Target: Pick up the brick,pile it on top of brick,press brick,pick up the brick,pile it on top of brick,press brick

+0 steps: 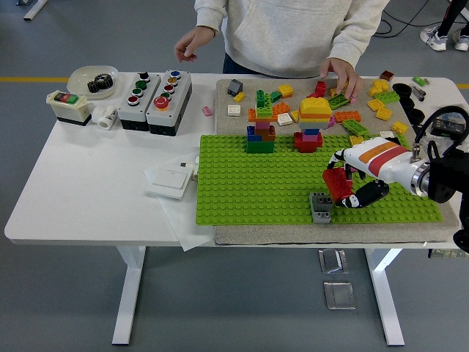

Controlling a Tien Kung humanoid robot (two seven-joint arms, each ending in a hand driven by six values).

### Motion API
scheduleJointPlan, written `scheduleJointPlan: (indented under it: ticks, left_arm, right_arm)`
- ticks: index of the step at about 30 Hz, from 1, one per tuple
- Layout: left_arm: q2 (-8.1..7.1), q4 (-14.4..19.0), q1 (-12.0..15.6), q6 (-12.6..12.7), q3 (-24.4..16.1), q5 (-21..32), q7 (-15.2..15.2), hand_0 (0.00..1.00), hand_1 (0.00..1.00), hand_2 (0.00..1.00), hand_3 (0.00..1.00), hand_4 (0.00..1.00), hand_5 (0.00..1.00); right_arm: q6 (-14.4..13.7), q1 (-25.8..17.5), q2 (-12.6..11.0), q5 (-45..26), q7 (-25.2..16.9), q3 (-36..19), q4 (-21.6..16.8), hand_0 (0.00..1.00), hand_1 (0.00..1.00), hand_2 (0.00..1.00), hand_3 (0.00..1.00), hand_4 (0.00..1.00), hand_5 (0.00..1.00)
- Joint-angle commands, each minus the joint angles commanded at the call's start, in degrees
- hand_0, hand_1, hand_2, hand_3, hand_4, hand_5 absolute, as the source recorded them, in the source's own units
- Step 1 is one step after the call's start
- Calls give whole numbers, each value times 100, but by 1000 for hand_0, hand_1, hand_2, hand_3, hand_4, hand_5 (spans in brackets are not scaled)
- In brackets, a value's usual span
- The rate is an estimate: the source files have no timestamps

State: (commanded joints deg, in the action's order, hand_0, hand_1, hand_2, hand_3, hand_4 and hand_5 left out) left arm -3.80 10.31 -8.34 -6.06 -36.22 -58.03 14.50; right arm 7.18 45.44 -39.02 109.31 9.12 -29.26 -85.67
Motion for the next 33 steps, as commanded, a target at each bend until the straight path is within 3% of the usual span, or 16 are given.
scheduleJointPlan:
  ticks: [4,10,23,33]
  left_arm:
    - [-4,0,-6,-1,34,47,-5,786,715,606,541,537,552]
    - [-15,0,-22,-1,103,137,-15,787,711,605,540,537,552]
    - [-24,0,-18,-14,133,164,12,786,709,603,540,535,551]
    - [-30,0,0,-14,107,139,31,787,704,603,540,536,551]
  right_arm:
    - [-9,-29,57,91,83,4,17,152,357,472,495,654,385]
    - [-49,-149,176,153,531,-12,-94,149,356,473,497,656,384]
    - [-231,-431,417,-480,1644,-187,-351,149,353,475,501,677,412]
    - [-290,-602,511,-529,1830,-280,-524,146,349,480,505,689,421]
